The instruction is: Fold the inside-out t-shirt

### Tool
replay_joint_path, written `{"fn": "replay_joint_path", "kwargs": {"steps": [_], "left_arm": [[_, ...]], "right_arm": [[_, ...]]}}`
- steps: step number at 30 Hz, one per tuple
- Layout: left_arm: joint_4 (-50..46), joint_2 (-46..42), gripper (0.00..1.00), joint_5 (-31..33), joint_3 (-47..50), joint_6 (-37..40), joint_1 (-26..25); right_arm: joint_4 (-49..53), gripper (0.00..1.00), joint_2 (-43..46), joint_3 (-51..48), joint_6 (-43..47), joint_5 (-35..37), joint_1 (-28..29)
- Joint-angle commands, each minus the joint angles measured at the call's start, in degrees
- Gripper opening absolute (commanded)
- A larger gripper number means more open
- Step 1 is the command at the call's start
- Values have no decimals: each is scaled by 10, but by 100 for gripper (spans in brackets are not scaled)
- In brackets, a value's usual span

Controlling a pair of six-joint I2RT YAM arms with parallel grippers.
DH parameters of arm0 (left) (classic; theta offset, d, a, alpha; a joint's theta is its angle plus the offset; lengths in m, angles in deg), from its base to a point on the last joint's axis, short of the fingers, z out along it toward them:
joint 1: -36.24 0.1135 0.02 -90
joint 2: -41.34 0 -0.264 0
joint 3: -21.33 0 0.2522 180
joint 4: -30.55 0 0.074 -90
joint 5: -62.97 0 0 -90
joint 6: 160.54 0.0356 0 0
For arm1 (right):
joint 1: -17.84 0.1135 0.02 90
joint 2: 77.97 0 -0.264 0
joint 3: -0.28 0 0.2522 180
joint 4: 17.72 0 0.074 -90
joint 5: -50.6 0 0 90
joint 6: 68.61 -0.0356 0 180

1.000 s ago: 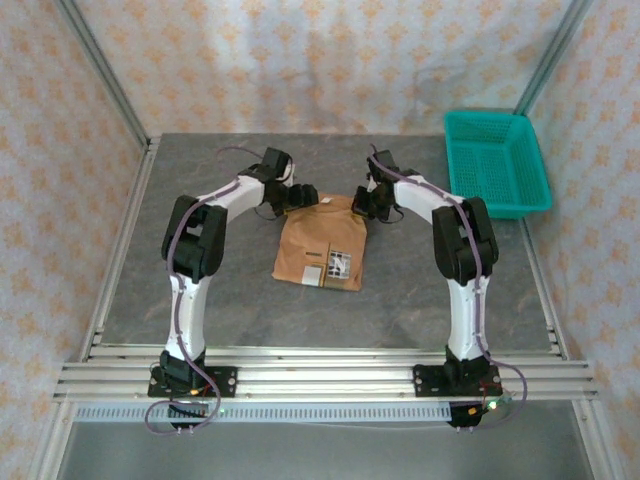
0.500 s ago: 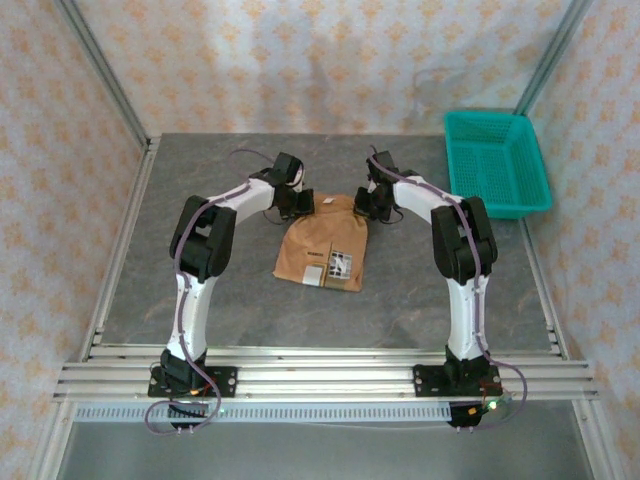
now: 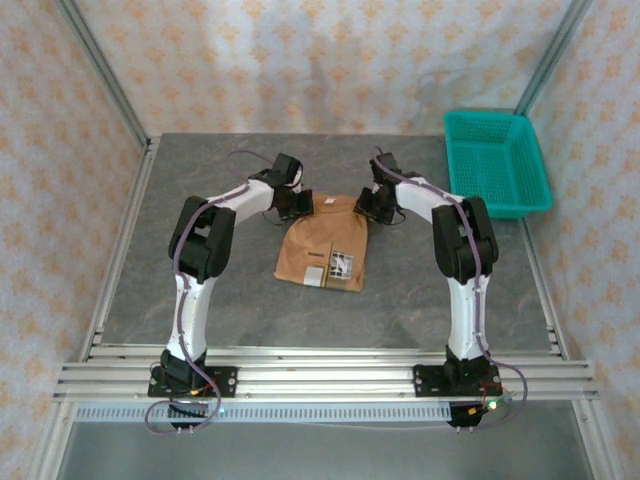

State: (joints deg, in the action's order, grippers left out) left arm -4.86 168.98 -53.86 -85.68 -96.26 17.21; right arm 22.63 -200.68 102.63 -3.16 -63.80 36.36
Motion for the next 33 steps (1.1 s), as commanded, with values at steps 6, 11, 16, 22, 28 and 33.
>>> {"fn": "replay_joint_path", "kwargs": {"steps": [6,11,16,22,28,33], "left_arm": [[-31,-20,0,13,37,-20,-1],[12,-58,0,-10,79,-54,-2],[50,-117,0,-2,134,-83,-6],[50,-162,0,13,134,-78,-7],[33,-178,0,23,86,-65,-5],[-6,-149,0,13,-4,-52,8]], "right_arm": [[-27,8,-50,18,-5,-20,27],[-10,0,-26,3,-3,-10,27],[-41,0,42,-52,-5,-22,28],[-56,0,82,-43,-7,-47,24],[-52,0,82,6,-15,-67,8],[-31,0,60,91,-7,-67,-4]]}}
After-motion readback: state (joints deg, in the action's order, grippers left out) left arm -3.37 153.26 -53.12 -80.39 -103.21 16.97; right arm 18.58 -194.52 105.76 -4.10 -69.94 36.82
